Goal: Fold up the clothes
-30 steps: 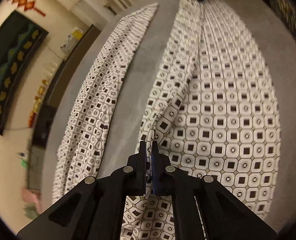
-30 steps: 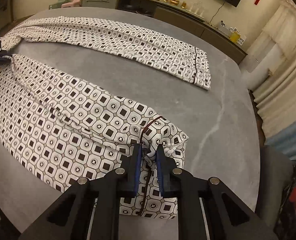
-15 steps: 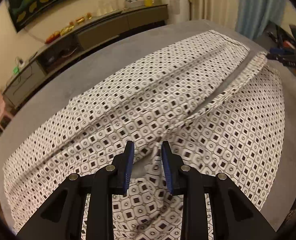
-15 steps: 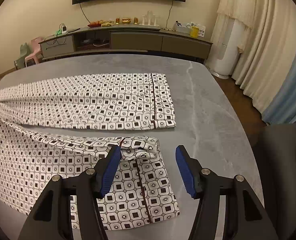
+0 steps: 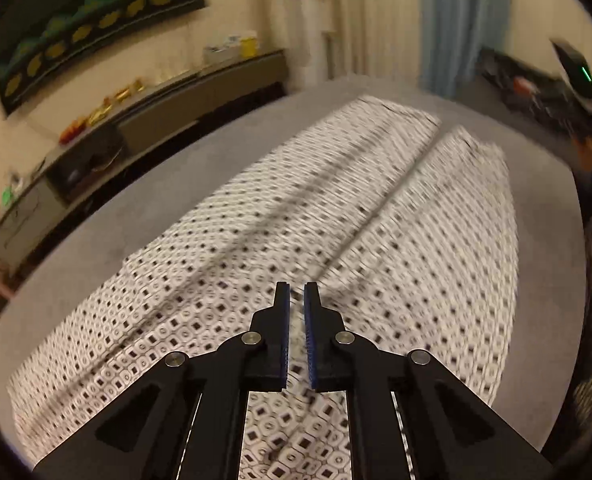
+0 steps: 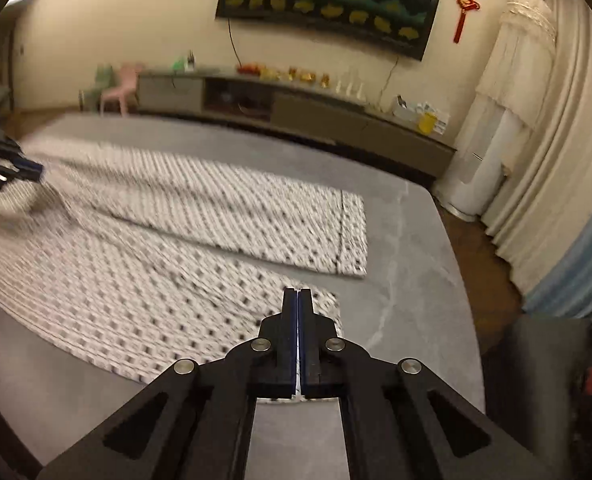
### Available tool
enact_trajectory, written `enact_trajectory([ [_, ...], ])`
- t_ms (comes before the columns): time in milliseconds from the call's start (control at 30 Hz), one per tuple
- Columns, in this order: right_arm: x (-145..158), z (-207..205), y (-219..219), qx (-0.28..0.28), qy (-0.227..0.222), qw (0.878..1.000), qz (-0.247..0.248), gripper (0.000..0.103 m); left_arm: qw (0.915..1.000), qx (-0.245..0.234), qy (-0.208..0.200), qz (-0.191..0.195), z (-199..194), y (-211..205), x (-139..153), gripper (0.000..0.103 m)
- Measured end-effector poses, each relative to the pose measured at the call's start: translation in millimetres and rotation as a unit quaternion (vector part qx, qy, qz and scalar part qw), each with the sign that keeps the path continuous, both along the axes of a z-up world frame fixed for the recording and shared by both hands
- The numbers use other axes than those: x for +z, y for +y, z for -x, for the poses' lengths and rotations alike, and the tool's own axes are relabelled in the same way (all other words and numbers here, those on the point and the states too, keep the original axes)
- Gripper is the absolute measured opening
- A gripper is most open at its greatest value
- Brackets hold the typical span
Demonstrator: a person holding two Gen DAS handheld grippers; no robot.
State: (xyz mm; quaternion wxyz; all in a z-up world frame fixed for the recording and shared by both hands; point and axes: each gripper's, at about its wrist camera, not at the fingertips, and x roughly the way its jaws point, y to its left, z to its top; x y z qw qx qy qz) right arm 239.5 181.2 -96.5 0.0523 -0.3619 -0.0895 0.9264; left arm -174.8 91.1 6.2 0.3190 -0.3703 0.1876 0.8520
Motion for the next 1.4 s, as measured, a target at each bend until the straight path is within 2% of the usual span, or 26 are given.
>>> enact_trajectory([
  [33,-0.4,2.3,-1.9,0.006,-0.002,1.0,0.004,0.019,0.9998,0.018,0.004,0.011,5.3,-1.5,-2.8,0.008],
  [67,-11.2,9.0,-5.6,0.009,-0.019,1.0,-0.009,0.052,0.9991,0.035,0.008,0.023,10.7,-2.9,-5.5,0.008],
  [100,-23.1,18.4,-8.2,0.01,-0.039,0.999,-0.032,0.062,0.998,0.051,0.012,0.035,15.4,-4.1,-8.2,0.008],
  [133,-34.8,27.6,-10.6,0.011,-0.059,0.997,-0.055,0.065,0.9977,0.043,0.019,0.049,11.9,-1.3,-10.1,0.009],
  [167,-45.7,34.9,-10.6,0.017,-0.077,0.995,-0.069,0.065,0.9976,0.021,0.023,0.062,4.2,3.7,-11.4,0.009],
  [233,-65.2,47.0,-0.8,0.021,-0.097,0.992,-0.076,0.065,0.9945,-0.063,0.032,0.077,-32.5,25.4,-13.1,0.01],
  [300,-70.8,55.4,-2.7,0.028,-0.098,0.991,-0.084,0.065,0.9861,-0.137,0.044,0.084,-70.2,47.8,-17.0,0.013],
  [400,-80.7,60.0,0.7,0.037,-0.116,0.989,-0.088,0.062,0.9733,-0.201,0.032,0.106,-108.7,82.2,-39.6,0.015],
  [467,-88.1,61.5,4.8,0.042,-0.132,0.987,-0.087,0.044,0.9657,-0.226,0.025,0.125,-125.4,98.1,-57.7,0.015],
  [500,-91.8,62.3,6.9,0.044,-0.14,0.985,-0.087,0.039,0.9637,-0.231,0.021,0.132,-130.0,102.7,-65.7,0.009],
  [533,-94.7,62.3,8.5,0.046,-0.148,0.984,-0.087,0.024,0.9641,-0.233,0.03,0.124,-134.3,103.8,-66.9,0.008],
  [567,-94.0,57.7,6.9,0.047,-0.16,0.982,-0.088,0.016,0.9641,-0.234,0.025,0.123,-136.2,103.8,-67.4,0.008],
  [667,-90.0,30.8,-4.9,0.061,-0.187,0.977,-0.082,0.008,0.9581,-0.261,-0.005,0.119,-146.7,96.6,-68.4,0.006],
  [733,-81.9,5.2,-13.3,0.072,-0.181,0.979,-0.058,0.009,0.9434,-0.308,-0.002,0.122,-167.9,87.9,-68.9,0.005],
  [800,-69.5,-13.4,-21.5,0.081,-0.162,0.983,-0.036,0.018,0.9351,-0.332,0.003,0.125,-180.1,80.9,-70.1,0.005],
  [833,-69.6,-20.4,-25.8,0.086,-0.155,0.984,-0.033,0.042,0.9332,-0.337,0.003,0.125,-183.2,77.8,-70.6,0.006],
  [867,-78.3,-26.3,-30.5,0.092,-0.151,0.983,-0.039,0.075,0.9353,-0.332,0.0,0.123,-180.7,76.7,-70.9,0.009],
  [933,-93.6,-27.6,-33.8,0.104,-0.15,0.981,-0.063,0.081,0.9414,-0.315,-0.004,0.119,-171.3,76.7,-71.1,0.011],
  [1000,-100.2,-22.1,-35.2,0.109,-0.167,0.977,-0.073,0.081,0.9495,-0.296,0.002,0.104,-163.2,75.9,-66.8,0.011],
  [1033,-99.6,-16.2,-31.6,0.111,-0.168,0.978,-0.059,0.074,0.9524,-0.288,-0.005,0.1,-159.4,76.4,-67.1,0.011],
  [1100,-96.6,-5.9,-26.1,0.111,-0.187,0.976,-0.032,0.044,0.9552,-0.279,-0.029,0.093,-152.4,78.3,-68.6,0.01],
  [1133,-95.3,0.2,-22.6,0.109,-0.196,0.974,-0.022,0.019,0.9554,-0.28,-0.04,0.086,-151.3,79.2,-69.5,0.005],
  [1200,-93.2,12.6,-14.7,0.095,-0.208,0.973,-0.029,0.017,0.9529,-0.289,-0.046,0.082,-154.0,80.7,-69.3,0.004],
  [1267,-88.7,34.1,2.4,0.046,-0.203,0.977,-0.04,0.017,0.9511,-0.295,-0.046,0.078,-158.3,79.7,-70.2,0.003],
  [1333,-79.4,55.8,25.2,-0.027,-0.171,0.984,-0.037,0.017,0.9507,-0.296,-0.051,0.076,-162.2,73.9,-67.1,0.003],
  [1400,-69.9,68.0,43.9,-0.117,-0.128,0.984,-0.053,0.019,0.9484,-0.303,-0.038,0.086,-165.6,74.8,-65.8,0.003],
])
